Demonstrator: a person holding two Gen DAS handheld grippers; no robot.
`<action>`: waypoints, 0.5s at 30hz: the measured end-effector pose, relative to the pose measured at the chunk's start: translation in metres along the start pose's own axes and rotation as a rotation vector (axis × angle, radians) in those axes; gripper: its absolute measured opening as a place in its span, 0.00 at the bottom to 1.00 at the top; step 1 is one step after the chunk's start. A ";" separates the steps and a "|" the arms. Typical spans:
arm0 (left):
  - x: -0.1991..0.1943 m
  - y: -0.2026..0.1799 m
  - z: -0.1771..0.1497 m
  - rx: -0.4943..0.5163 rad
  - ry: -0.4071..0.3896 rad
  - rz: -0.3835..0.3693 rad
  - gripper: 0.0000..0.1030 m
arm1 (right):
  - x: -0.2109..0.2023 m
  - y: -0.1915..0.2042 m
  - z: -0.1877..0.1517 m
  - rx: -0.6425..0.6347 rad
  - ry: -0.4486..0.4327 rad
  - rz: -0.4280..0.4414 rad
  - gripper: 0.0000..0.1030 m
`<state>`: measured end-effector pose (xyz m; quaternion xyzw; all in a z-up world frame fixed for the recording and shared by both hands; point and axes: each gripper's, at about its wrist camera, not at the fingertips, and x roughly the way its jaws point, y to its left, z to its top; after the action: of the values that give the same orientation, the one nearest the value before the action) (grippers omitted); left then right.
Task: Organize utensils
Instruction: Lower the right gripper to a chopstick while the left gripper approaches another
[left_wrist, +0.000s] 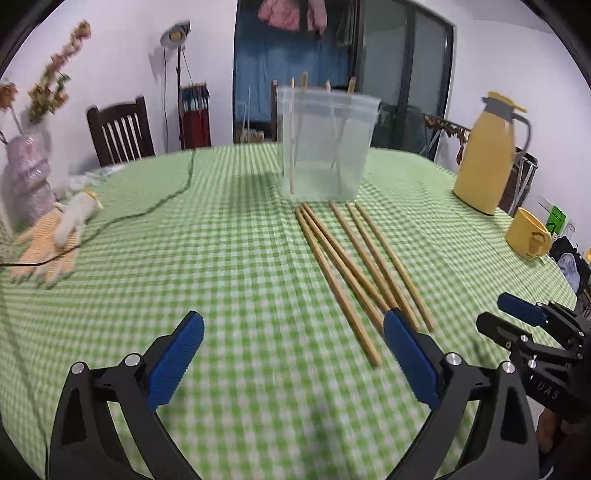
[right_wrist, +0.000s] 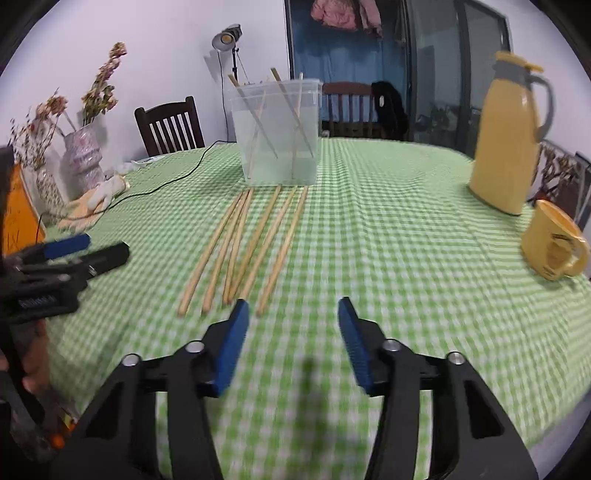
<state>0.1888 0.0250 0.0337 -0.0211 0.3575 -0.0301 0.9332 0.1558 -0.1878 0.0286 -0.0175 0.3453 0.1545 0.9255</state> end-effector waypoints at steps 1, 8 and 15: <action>0.012 0.000 0.005 0.007 0.031 0.007 0.88 | 0.008 -0.002 0.006 0.014 0.022 0.012 0.42; 0.052 -0.014 0.015 0.083 0.116 -0.008 0.82 | 0.049 0.008 0.028 -0.023 0.130 0.025 0.35; 0.061 -0.039 0.003 0.213 0.159 -0.040 0.75 | 0.062 0.012 0.019 -0.066 0.196 0.016 0.21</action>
<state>0.2342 -0.0180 -0.0025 0.0733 0.4245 -0.0879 0.8982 0.2083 -0.1563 0.0041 -0.0603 0.4291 0.1707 0.8849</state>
